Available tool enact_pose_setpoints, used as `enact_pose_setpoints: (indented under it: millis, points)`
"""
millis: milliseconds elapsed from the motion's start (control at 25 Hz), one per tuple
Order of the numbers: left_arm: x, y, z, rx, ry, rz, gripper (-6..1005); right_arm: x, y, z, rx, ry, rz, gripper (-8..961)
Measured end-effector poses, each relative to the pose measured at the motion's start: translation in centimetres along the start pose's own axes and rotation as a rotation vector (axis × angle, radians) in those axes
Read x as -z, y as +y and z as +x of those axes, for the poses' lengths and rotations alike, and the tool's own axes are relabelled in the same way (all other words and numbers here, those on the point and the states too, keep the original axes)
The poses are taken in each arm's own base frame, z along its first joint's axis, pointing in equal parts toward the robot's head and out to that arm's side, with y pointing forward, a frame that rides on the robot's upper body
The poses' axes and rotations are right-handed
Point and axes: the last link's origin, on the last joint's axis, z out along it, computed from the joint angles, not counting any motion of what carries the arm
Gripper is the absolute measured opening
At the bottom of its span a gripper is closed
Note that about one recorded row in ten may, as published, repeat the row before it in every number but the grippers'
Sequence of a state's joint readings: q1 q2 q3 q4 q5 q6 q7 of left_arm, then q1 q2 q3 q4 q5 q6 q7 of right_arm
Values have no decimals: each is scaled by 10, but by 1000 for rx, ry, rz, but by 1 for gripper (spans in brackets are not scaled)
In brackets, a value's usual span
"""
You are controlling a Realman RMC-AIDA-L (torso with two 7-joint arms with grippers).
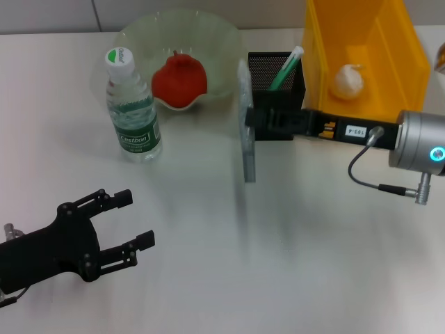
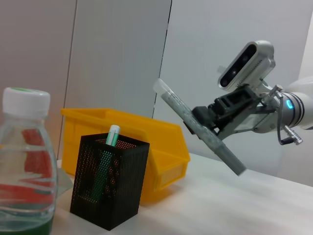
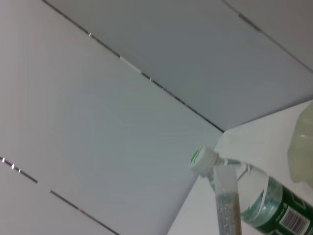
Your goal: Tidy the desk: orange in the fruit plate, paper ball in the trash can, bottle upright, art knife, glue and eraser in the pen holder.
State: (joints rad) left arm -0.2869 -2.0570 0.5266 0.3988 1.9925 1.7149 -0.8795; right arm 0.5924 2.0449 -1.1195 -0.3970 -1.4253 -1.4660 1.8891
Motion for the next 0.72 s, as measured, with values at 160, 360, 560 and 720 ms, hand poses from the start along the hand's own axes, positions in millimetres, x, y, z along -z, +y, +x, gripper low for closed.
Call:
enact_pose_setpoints:
  millis: [160,360,560,720]
  points:
    - [0,0,0,4,2,-3,811,5,-3,-6,-30,-50,15,119]
    - [0,1,0,6,5,-5,811,6,-9,-22,-31,-114,66,118]
    - [2,2,-1,8,6,-4,811,5,-17,-42,-21,-179,133,117]
    - [3,3,-1,7,7,0,811,9,-22,-58,-3,-218,175,117]
